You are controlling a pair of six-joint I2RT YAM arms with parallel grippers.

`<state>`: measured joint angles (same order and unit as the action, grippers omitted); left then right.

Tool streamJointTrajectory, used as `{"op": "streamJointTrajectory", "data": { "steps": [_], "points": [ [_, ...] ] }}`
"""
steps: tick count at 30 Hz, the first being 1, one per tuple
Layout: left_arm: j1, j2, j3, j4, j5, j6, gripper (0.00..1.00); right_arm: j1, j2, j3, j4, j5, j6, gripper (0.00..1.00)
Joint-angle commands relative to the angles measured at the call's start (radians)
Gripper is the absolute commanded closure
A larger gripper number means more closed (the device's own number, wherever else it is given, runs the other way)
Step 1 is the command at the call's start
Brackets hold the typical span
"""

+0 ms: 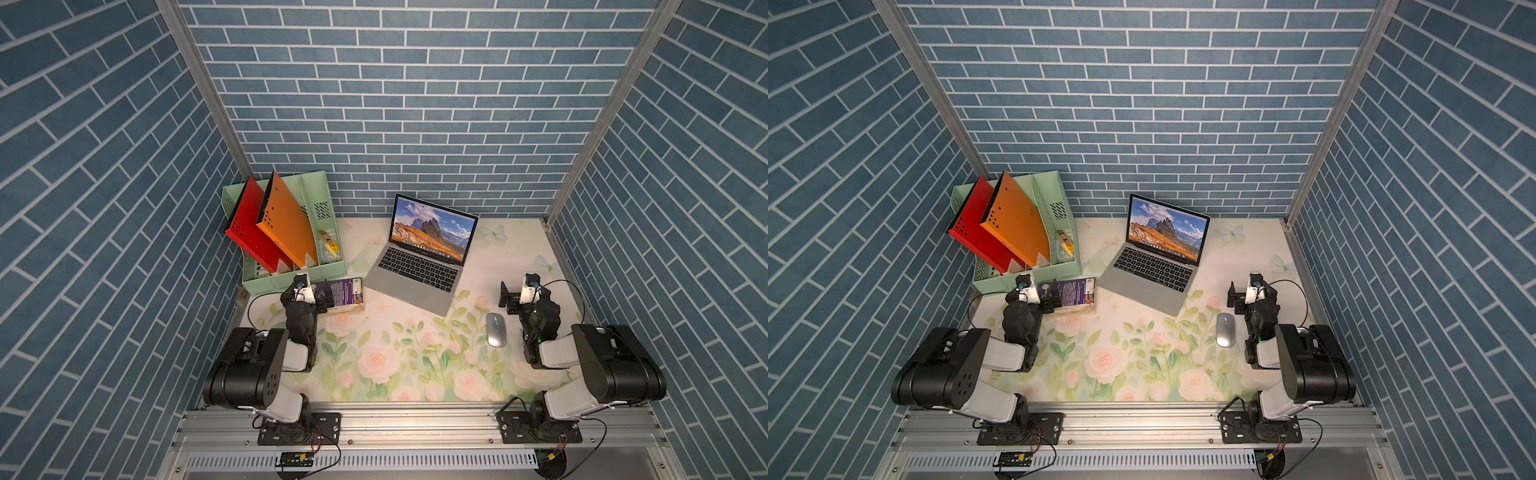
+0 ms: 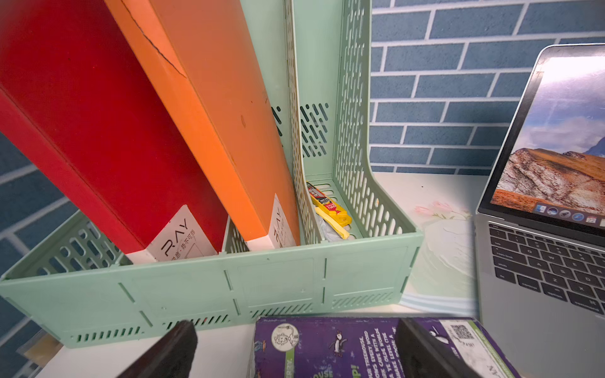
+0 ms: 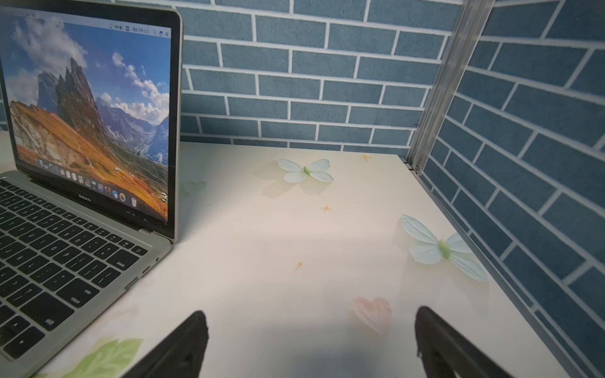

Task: Insert the wireless mouse receiver into the laptop
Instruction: Pick up the mouse from the center of the board.

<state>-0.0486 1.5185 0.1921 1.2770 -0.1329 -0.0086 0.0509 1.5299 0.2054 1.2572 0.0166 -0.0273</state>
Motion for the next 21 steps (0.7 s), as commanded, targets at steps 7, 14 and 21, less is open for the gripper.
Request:
{"op": "streamJointTrajectory", "data": {
  "steps": [7, 14, 21],
  "points": [
    [0.013, -0.003, 0.017, 0.012, 0.026, -0.004, 0.00, -0.002, -0.006, 0.008, 0.033, -0.006, -0.020, 0.01],
    [0.011, -0.100, 0.024, -0.070, 0.058, 0.012, 0.00, 0.000, -0.299, 0.184, -0.606, 0.026, 0.136, 0.01],
    [-0.030, -0.497, 0.103, -0.596, 0.042, -0.207, 0.00, 0.089, -0.460, 0.297, -1.313, -0.027, 0.461, 0.00]
  ]
}}
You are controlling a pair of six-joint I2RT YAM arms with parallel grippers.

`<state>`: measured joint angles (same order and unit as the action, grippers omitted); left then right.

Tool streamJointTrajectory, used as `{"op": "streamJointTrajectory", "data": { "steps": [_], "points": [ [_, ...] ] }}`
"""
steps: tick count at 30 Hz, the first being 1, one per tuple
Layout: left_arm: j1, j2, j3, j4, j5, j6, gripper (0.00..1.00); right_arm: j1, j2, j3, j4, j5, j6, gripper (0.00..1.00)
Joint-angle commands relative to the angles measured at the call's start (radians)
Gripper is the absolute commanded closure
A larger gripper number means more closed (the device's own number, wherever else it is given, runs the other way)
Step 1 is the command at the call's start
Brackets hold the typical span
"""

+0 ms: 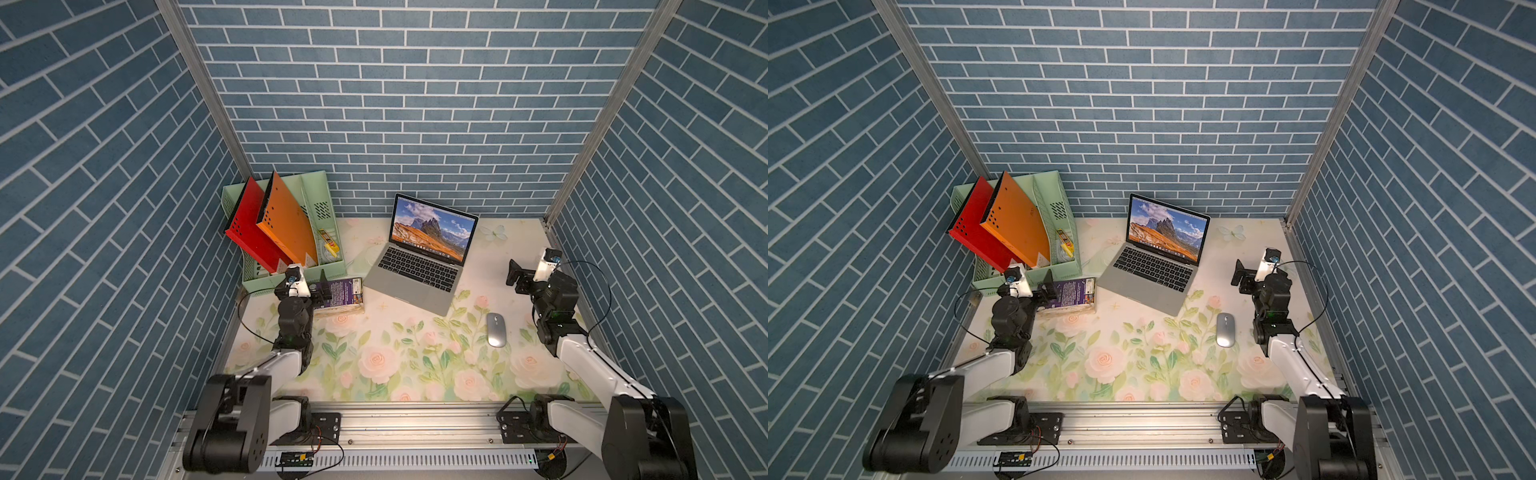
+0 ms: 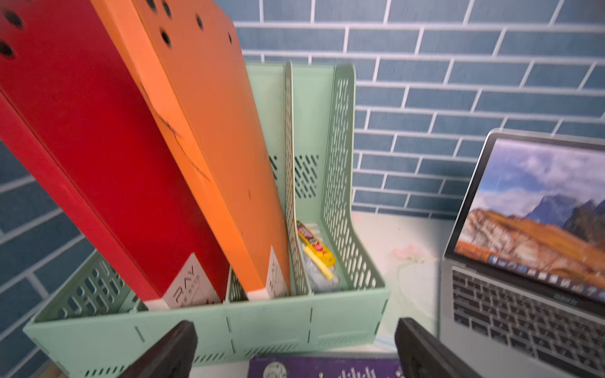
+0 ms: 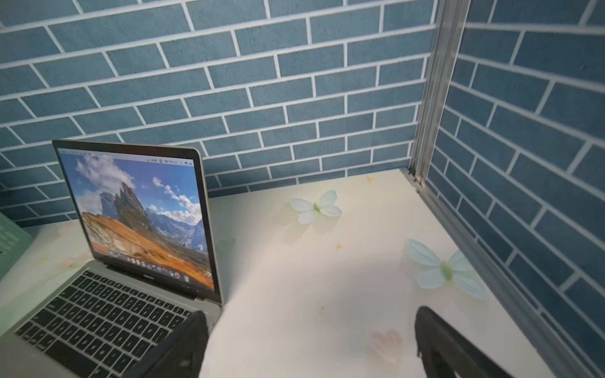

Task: Insert the wireless mouse receiver into the laptop
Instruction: Pick up the mouse from the center of the board.

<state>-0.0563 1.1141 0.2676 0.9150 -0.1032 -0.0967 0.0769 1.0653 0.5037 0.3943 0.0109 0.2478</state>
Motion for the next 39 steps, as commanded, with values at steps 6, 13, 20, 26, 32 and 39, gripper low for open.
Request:
{"op": "streamJointTrajectory", "data": {
  "steps": [6, 13, 20, 26, 32, 39],
  "points": [
    [-0.104, -0.274, 0.005, -0.366, 0.110, -0.236, 0.00, 0.258, 0.129, 0.061, -0.727, 0.114, 0.263, 0.00],
    [-0.161, -0.296, 0.014, -0.431, 0.141, -0.295, 0.00, 0.266, 0.164, 0.062, -0.751, 0.086, 0.262, 0.01],
    [-0.187, -0.258, 0.066, -0.460, 0.193, -0.327, 0.00, 0.290, 0.248, 0.049, -0.738, 0.080, 0.266, 0.20],
    [-0.273, -0.214, 0.118, -0.467, 0.316, -0.373, 0.00, 0.314, 0.240, 0.053, -0.709, 0.080, 0.217, 0.45],
    [-0.357, -0.105, 0.216, -0.498, 0.527, -0.586, 0.00, 0.462, 0.130, 0.106, -0.551, -0.108, -0.072, 0.57],
    [-0.449, 0.053, 0.314, -0.520, 0.749, -0.725, 0.00, 0.614, 0.107, 0.124, -0.229, -0.446, -0.237, 0.60]
  ]
}}
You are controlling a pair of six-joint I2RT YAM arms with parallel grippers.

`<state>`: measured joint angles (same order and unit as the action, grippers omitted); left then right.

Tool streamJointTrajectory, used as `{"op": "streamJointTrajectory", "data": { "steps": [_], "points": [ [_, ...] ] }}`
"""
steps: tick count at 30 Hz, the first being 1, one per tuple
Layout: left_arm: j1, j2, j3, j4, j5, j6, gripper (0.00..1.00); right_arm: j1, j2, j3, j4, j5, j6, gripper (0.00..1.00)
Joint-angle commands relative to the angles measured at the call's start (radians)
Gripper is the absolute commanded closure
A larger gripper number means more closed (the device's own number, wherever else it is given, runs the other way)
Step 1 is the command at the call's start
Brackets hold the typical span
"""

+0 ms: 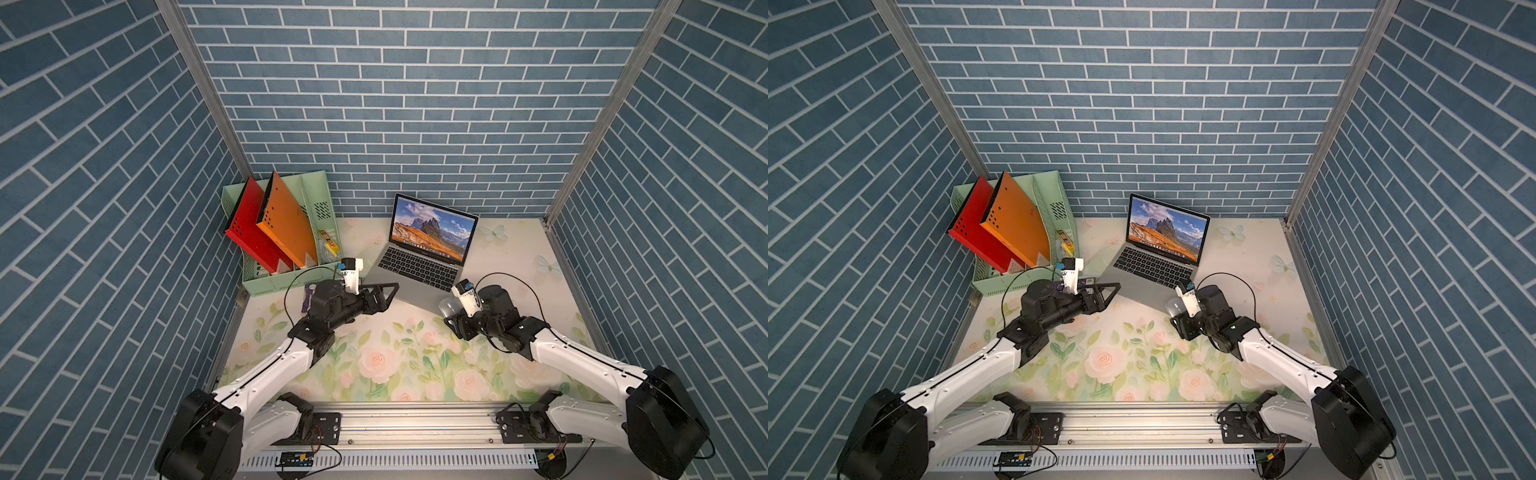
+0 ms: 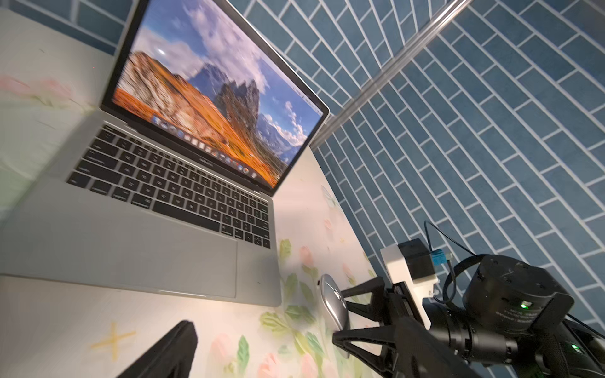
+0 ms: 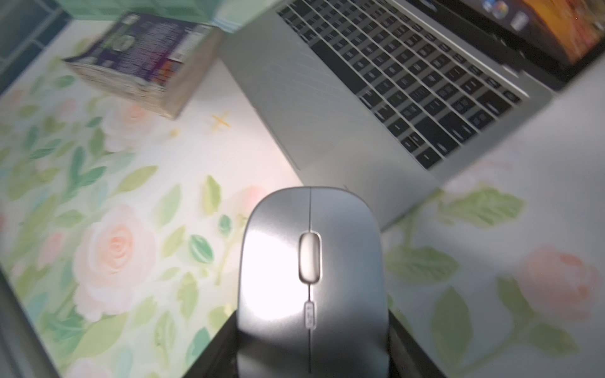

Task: Insert the wireless mouse receiver into the laptop
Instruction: Pick up the mouse from the center of the board, then take out the USB plug from the mouse.

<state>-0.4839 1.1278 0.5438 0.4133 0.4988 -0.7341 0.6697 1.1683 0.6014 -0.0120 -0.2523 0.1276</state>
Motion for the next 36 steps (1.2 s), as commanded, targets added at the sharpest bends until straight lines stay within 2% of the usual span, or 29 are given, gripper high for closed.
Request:
{"op": "streamJointTrajectory", "data": {
  "steps": [1, 4, 7, 11, 16, 18, 20, 25, 29, 32, 33, 36],
  "points": [
    [-0.031, 0.061, 0.044, -0.008, 0.178, -0.111, 0.00, 0.035, 0.019, 0.033, 0.193, -0.209, -0.140, 0.61],
    [-0.050, 0.108, 0.060, 0.011, 0.255, -0.159, 0.00, 0.089, 0.066, 0.061, 0.198, -0.206, -0.218, 0.61],
    [-0.051, 0.139, 0.082, -0.055, 0.282, -0.148, 0.03, 0.116, 0.097, 0.081, 0.201, -0.206, -0.258, 0.60],
    [-0.053, 0.178, 0.094, -0.117, 0.305, -0.140, 0.17, 0.129, 0.126, 0.106, 0.191, -0.206, -0.293, 0.60],
    [-0.067, 0.224, 0.119, -0.162, 0.334, -0.148, 0.43, 0.141, 0.145, 0.127, 0.175, -0.181, -0.331, 0.60],
    [-0.074, 0.237, 0.131, -0.190, 0.326, -0.157, 0.48, 0.148, 0.145, 0.127, 0.177, -0.163, -0.347, 0.59],
    [-0.077, 0.249, 0.130, -0.197, 0.316, -0.186, 0.58, 0.162, 0.142, 0.125, 0.181, -0.125, -0.367, 0.56],
    [-0.078, 0.233, 0.075, -0.141, 0.247, -0.329, 0.82, 0.212, 0.112, 0.060, 0.258, 0.039, -0.410, 0.37],
    [-0.078, 0.211, 0.034, -0.089, 0.210, -0.442, 0.87, 0.271, 0.078, 0.002, 0.324, 0.213, -0.454, 0.04],
    [-0.077, 0.184, -0.001, -0.056, 0.182, -0.559, 0.86, 0.350, 0.050, -0.044, 0.381, 0.377, -0.530, 0.01],
    [-0.077, 0.173, -0.020, -0.015, 0.175, -0.616, 0.85, 0.377, 0.048, -0.052, 0.393, 0.447, -0.554, 0.02],
    [-0.077, 0.149, -0.060, 0.043, 0.157, -0.710, 0.84, 0.420, 0.061, -0.063, 0.411, 0.544, -0.599, 0.07]
  ]
}}
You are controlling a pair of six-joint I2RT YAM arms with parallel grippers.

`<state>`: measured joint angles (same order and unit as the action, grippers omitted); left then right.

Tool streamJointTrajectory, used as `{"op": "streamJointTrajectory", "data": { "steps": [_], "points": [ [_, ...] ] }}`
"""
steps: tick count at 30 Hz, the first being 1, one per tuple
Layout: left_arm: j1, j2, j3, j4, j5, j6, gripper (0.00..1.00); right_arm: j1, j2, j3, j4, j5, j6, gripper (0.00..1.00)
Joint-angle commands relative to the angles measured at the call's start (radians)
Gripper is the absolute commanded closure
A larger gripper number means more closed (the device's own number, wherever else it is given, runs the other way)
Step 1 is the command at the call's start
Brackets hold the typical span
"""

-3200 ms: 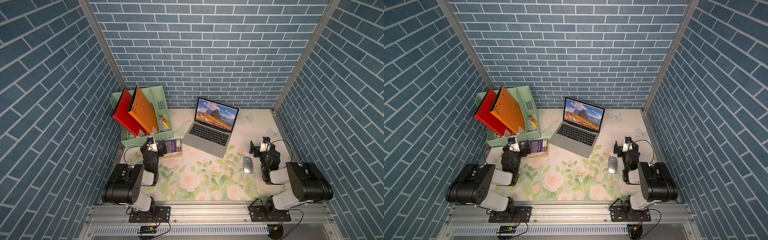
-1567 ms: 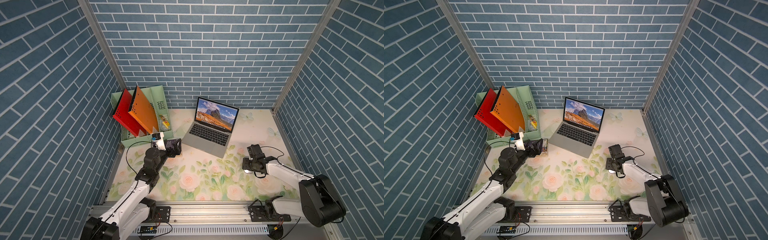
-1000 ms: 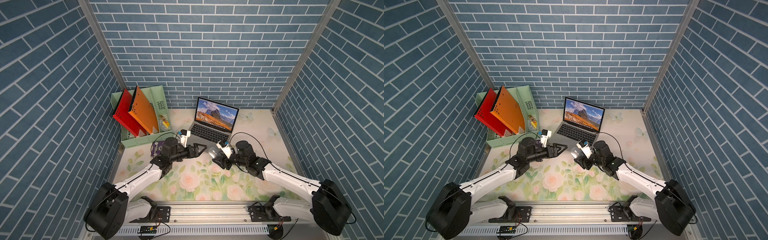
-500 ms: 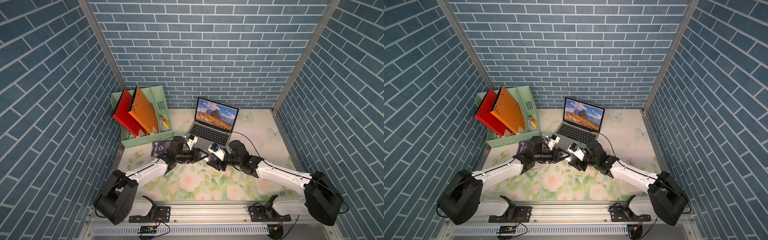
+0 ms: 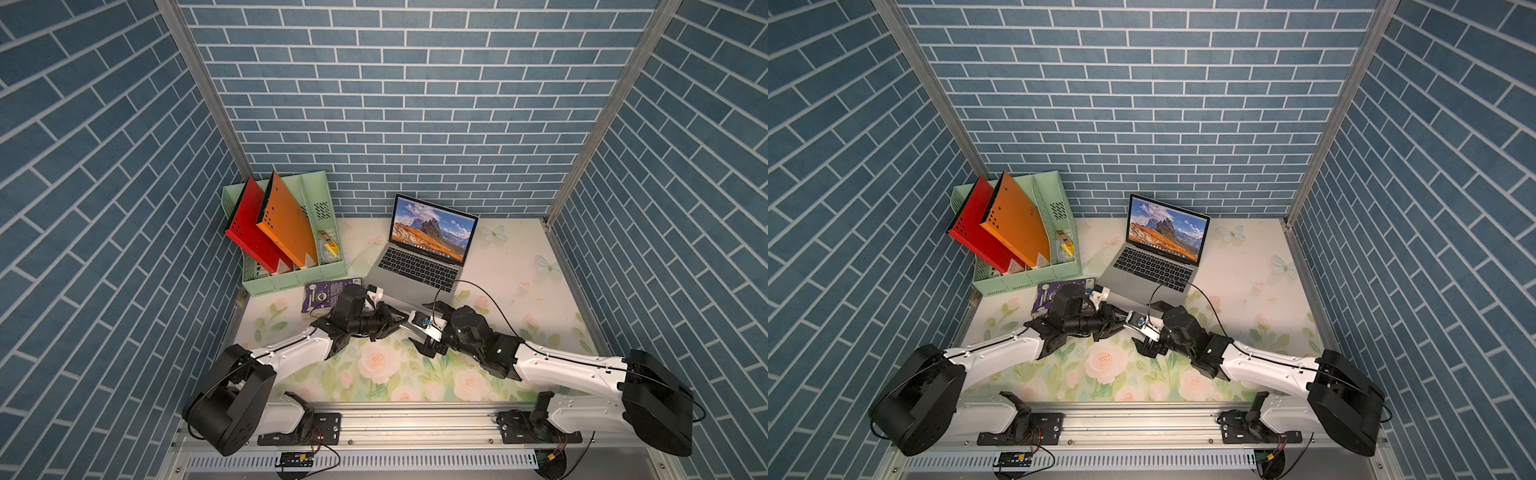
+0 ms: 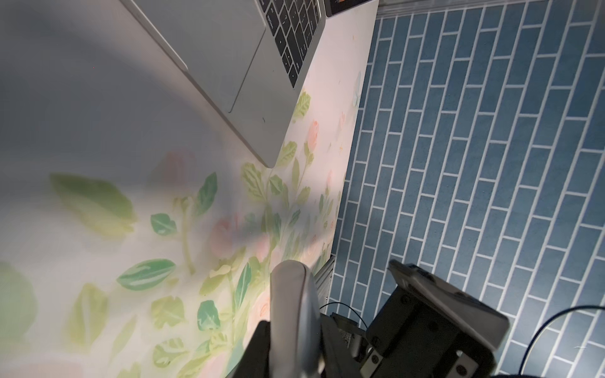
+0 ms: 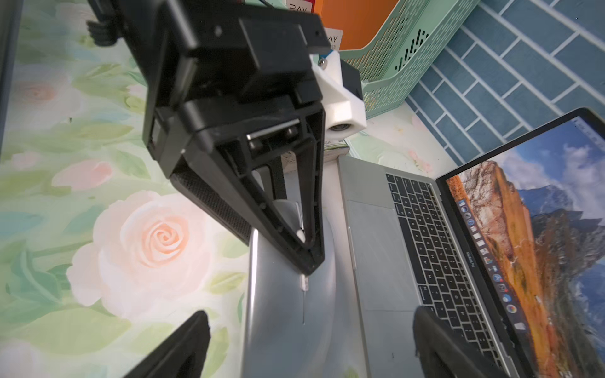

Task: Insert the wireless mouse receiver into the laptop
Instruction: Take out the USB plug from the mouse.

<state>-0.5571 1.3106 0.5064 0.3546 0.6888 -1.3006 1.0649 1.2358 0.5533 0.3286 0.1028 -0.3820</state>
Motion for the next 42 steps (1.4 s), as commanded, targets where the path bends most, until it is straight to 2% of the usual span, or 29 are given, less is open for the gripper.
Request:
{"op": "streamJointTrajectory", "data": {
  "steps": [1, 7, 11, 14, 18, 20, 22, 23, 24, 25, 27, 30, 33, 36, 38, 42],
  "points": [
    [-0.004, -0.041, -0.030, 0.109, -0.038, -0.160, 0.84, 0.041, -0.001, -0.018, 0.078, 0.217, -0.102, 0.08],
    [-0.004, -0.050, -0.053, 0.180, -0.035, -0.247, 0.84, 0.127, 0.090, -0.024, 0.159, 0.372, -0.183, 0.20],
    [-0.004, -0.064, -0.064, 0.205, -0.040, -0.276, 0.84, 0.153, 0.150, -0.022, 0.225, 0.418, -0.213, 0.29],
    [-0.004, -0.076, -0.071, 0.205, -0.039, -0.285, 0.84, 0.156, 0.171, -0.018, 0.282, 0.463, -0.228, 0.44],
    [-0.004, -0.099, -0.089, 0.209, -0.041, -0.294, 0.82, 0.157, 0.183, 0.001, 0.299, 0.464, -0.230, 0.63],
    [-0.004, -0.113, -0.101, 0.219, -0.045, -0.287, 0.72, 0.156, 0.182, 0.014, 0.268, 0.444, -0.216, 0.70],
    [-0.001, -0.124, -0.113, 0.234, -0.059, -0.269, 0.56, 0.156, 0.178, 0.024, 0.221, 0.417, -0.183, 0.84],
    [0.001, -0.131, -0.123, 0.245, -0.065, -0.257, 0.52, 0.155, 0.171, 0.026, 0.192, 0.398, -0.164, 0.92],
    [0.004, -0.142, -0.129, 0.248, -0.077, -0.242, 0.48, 0.155, 0.163, 0.027, 0.167, 0.379, -0.143, 0.97],
    [0.006, -0.154, -0.136, 0.252, -0.090, -0.222, 0.40, 0.151, 0.153, 0.029, 0.140, 0.350, -0.118, 0.99],
    [0.030, -0.176, -0.139, 0.238, -0.099, -0.124, 0.18, 0.127, 0.137, 0.050, 0.044, 0.254, -0.045, 1.00],
    [0.090, -0.251, -0.137, 0.098, -0.134, 0.113, 0.03, 0.040, 0.098, 0.081, -0.078, 0.017, 0.090, 0.99],
    [0.111, -0.360, -0.111, -0.068, -0.222, 0.480, 0.00, -0.123, 0.080, 0.137, -0.202, -0.339, 0.232, 0.96],
    [0.108, -0.431, -0.078, -0.144, -0.214, 0.776, 0.00, -0.244, 0.114, 0.202, -0.301, -0.659, 0.294, 0.96],
    [0.106, -0.461, -0.059, -0.174, -0.183, 0.908, 0.00, -0.295, 0.139, 0.235, -0.358, -0.809, 0.302, 0.96],
    [0.105, -0.436, -0.003, -0.277, -0.044, 1.123, 0.00, -0.348, 0.166, 0.281, -0.424, -1.020, 0.314, 0.95]
  ]
}}
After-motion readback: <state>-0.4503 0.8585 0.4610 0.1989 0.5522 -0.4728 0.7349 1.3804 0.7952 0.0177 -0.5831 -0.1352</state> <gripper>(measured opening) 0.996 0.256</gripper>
